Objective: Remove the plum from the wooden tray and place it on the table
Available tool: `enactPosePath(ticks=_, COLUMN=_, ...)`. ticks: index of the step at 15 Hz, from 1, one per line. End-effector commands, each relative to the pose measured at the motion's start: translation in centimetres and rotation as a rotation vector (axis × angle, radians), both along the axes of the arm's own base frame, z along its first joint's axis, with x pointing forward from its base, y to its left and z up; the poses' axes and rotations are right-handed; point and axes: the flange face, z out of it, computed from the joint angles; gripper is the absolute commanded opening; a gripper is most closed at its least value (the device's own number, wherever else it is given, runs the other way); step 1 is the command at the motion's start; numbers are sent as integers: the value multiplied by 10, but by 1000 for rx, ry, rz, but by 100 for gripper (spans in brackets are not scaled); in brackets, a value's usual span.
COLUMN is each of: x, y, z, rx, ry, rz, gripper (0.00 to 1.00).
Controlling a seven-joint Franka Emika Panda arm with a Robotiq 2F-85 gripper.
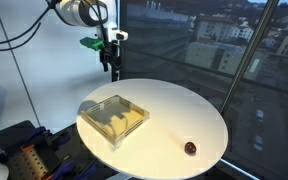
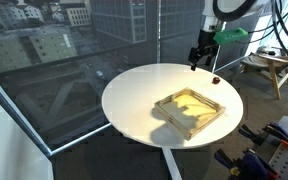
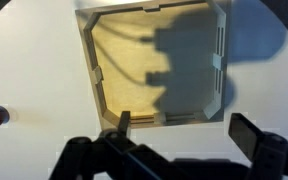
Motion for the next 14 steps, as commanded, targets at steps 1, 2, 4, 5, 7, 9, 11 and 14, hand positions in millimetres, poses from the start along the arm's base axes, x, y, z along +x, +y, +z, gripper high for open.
enactPosePath(ticks=1, x=-14, y=5, z=16, rx=6, ry=-2, rz=-18, gripper=100)
enactPosePath(ticks=2, x=-16, y=6, z=19, rx=6, ry=-3, rz=-19, gripper=100)
enactPosePath(ticks=4, x=-20, y=6, z=25, rx=6, ry=-4, rz=-21, gripper=100)
enactPosePath(ticks=5, x=-22, y=7, z=28, rx=8, ry=-2, rz=-22, gripper=100)
enactPosePath(ticks=7, x=-26, y=8, z=33, rx=12, ry=0, rz=-18, gripper=100)
enactPosePath(ticks=9, x=-32, y=9, z=38, rx=19, ry=6, rz=-16, gripper=100)
enactPosePath(ticks=11, x=-38, y=10, z=45, rx=29, ry=7, rz=-11, gripper=100)
enactPosePath(ticks=14, x=-47, y=14, z=55, rx=40, ry=-1, rz=-3, gripper=100)
